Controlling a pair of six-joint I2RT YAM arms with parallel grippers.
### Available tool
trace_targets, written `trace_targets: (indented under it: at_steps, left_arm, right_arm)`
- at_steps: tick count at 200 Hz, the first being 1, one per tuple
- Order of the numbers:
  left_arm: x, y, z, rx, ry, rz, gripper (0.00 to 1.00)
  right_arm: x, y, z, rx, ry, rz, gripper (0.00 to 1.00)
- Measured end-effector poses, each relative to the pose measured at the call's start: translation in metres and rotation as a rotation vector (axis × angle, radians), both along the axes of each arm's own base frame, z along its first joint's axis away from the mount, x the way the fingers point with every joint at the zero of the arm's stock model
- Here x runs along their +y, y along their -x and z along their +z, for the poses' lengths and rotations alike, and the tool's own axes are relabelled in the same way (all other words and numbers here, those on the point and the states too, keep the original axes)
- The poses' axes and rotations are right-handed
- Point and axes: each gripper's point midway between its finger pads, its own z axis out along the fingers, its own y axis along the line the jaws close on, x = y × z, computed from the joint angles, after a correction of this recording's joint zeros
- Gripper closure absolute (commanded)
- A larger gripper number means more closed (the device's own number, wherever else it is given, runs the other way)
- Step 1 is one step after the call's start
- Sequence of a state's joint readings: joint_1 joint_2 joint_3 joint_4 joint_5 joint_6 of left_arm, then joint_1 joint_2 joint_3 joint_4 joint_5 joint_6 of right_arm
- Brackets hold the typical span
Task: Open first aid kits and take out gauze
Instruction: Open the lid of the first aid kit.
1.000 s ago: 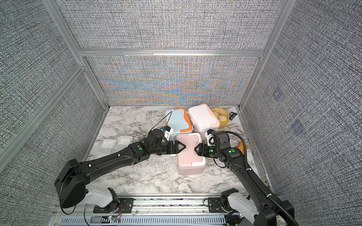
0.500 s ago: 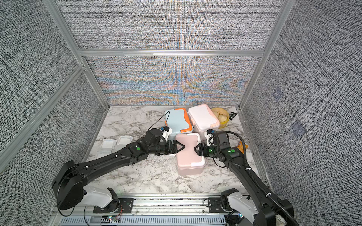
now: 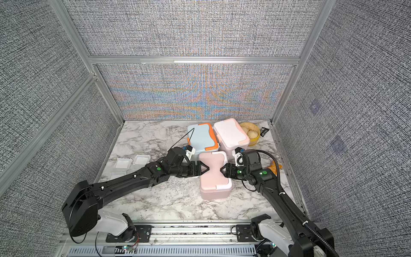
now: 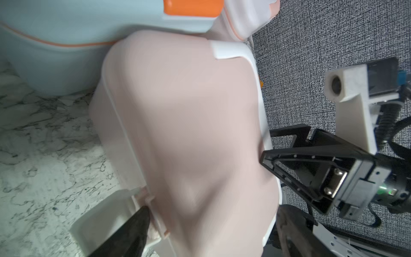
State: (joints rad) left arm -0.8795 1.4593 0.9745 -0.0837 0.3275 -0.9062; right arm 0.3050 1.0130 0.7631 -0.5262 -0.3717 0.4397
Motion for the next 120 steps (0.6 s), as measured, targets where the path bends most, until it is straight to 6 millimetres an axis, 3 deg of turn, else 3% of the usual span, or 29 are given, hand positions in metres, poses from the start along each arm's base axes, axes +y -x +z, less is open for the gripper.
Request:
trace_targets:
  at_steps: [120]
  left_arm:
    - [-0.0038, -0.0056, 0.0027, 0.033, 0.075, 0.033, 0.10]
  right_arm:
    - [0.0029, -0.0021, 0.0010, -0.009, -0.012, -0.011, 0.37]
